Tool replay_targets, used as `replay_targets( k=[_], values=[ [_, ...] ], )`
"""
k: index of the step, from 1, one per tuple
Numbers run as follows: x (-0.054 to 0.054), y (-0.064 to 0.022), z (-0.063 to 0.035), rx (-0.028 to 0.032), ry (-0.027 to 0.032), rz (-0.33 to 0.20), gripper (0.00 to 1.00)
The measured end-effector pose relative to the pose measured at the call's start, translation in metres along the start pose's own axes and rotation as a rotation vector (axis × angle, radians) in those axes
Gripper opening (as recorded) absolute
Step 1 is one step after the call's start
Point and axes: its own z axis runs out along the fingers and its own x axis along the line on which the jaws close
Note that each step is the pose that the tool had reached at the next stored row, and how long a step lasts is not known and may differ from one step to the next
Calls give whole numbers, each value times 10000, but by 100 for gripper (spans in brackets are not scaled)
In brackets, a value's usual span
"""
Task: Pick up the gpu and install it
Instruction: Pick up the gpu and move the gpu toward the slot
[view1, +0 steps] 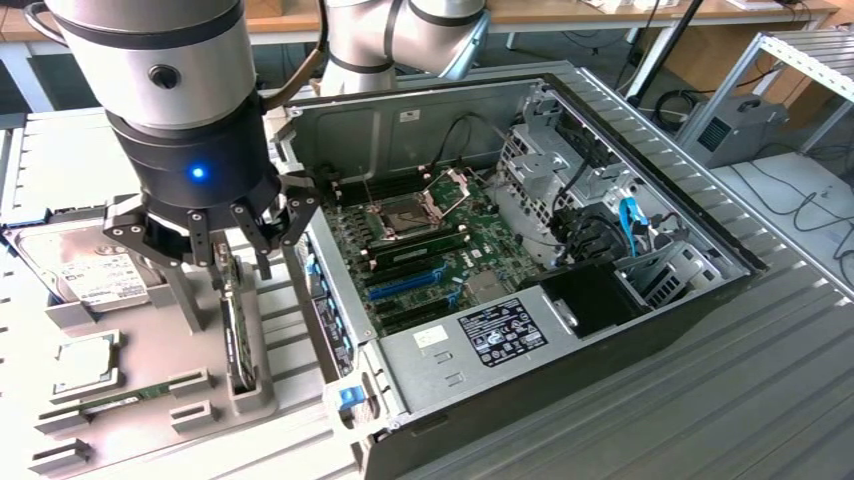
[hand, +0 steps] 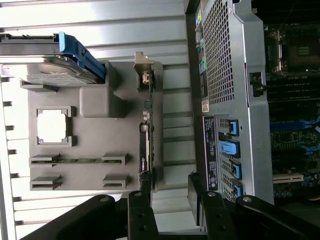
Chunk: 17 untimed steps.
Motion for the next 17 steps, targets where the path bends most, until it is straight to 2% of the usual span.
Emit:
replay_targets(
  k=[17],
  values=[
    [1,-2,39,0,1,0,42]
  ],
)
